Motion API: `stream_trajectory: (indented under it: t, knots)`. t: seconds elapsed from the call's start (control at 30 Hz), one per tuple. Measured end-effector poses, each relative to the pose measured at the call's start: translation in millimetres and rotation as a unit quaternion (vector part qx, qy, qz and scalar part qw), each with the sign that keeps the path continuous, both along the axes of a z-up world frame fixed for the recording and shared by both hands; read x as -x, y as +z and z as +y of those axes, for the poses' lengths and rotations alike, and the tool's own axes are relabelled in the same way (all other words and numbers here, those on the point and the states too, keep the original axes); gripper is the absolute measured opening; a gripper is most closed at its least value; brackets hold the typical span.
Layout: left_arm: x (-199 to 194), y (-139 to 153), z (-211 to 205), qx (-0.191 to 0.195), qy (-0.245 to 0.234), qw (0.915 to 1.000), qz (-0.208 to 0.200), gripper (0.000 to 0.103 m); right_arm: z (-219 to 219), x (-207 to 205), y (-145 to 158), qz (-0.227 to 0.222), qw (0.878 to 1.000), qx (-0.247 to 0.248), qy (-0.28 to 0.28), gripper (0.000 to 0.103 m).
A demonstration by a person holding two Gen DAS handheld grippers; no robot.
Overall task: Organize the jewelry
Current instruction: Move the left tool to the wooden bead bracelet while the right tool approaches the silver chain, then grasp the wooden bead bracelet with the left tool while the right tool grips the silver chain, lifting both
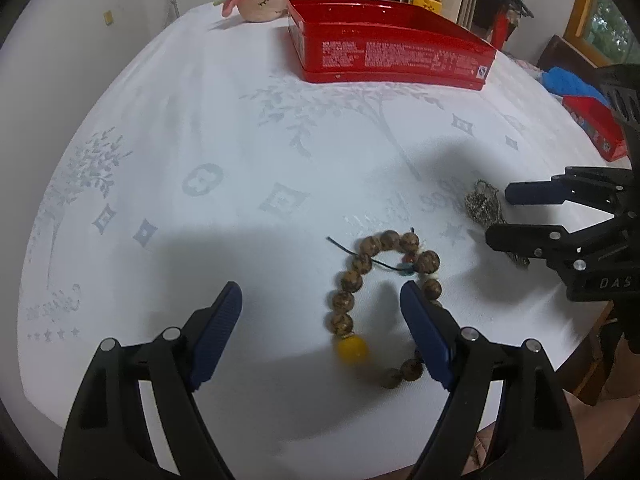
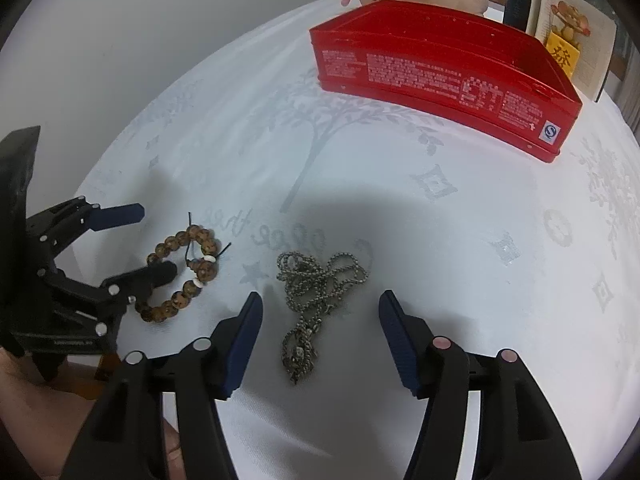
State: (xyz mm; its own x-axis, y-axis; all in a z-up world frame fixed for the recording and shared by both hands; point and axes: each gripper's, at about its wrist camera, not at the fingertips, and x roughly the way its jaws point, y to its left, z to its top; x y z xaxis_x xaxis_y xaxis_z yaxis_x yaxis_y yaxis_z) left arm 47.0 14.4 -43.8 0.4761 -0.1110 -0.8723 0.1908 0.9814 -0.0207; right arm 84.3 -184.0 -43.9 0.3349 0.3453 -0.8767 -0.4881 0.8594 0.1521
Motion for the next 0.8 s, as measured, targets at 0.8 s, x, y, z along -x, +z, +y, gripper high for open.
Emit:
stream_trajectory:
  t: [0.8]
  knots:
    - [-4.6,-6.2,-2.3,0.009,-0.016,0.9998,-0.009,0.057,17.0,9.6,-2.8,-0.045,0.998,0.042,0.010,0.022]
